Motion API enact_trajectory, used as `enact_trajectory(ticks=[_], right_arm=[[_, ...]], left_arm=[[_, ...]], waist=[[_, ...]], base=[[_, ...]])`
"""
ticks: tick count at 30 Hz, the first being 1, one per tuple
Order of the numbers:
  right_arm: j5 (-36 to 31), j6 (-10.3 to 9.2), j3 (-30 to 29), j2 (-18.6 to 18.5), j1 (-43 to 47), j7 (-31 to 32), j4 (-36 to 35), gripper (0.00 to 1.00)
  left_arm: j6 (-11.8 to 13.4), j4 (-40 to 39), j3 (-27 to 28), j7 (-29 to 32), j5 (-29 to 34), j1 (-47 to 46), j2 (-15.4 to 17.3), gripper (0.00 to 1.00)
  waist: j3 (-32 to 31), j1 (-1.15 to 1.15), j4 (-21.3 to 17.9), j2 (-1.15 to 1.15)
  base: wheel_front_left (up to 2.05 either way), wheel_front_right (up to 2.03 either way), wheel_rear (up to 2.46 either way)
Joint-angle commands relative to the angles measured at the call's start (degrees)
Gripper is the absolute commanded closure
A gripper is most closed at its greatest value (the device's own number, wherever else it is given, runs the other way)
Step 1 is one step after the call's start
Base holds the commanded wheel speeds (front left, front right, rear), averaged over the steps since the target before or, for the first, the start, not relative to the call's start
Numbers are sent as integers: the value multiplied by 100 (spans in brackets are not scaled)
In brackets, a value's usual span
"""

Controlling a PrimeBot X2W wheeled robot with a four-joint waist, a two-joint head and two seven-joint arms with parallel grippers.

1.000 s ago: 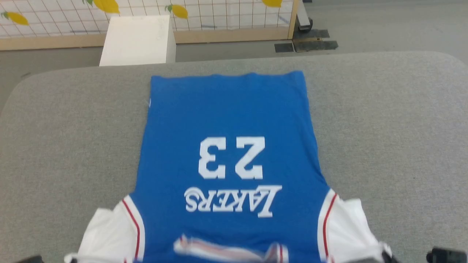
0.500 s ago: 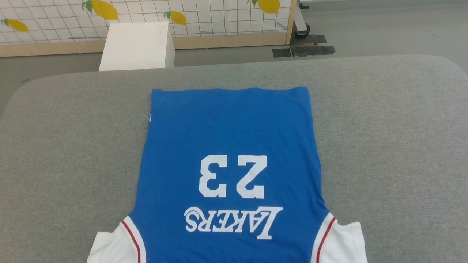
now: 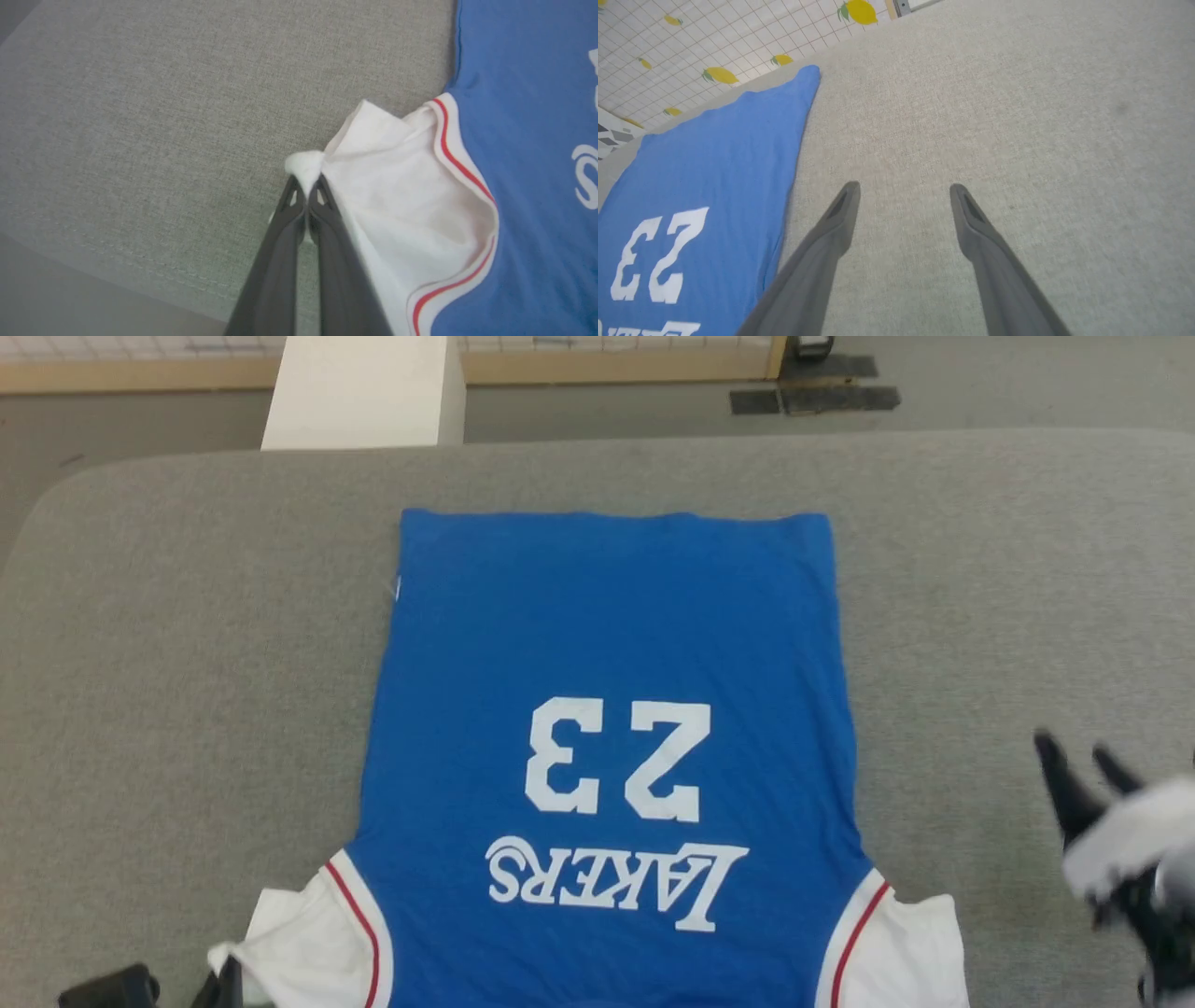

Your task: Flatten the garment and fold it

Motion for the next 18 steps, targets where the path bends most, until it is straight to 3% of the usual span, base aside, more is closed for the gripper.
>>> enact_trajectory(ticks=[1, 8, 18], right_arm=[[53, -9, 59, -88, -373, 17, 189, 0], [195, -9, 620, -681, -2207, 601, 1313, 0], [296, -9, 1302, -1200, -4236, 2498, 2326, 0]], left_arm=[[73, -94, 1, -13, 133, -155, 50, 100], [146, -470, -134, -88, 379, -608, -35, 100], [-15, -635, -503, -276, 640, -1236, -346, 100]], waist=[[197, 0, 169, 68], [700, 0, 664, 68], [1409, 0, 1436, 68]], base=[[0, 0, 0], [0, 0, 0], [0, 0, 0]])
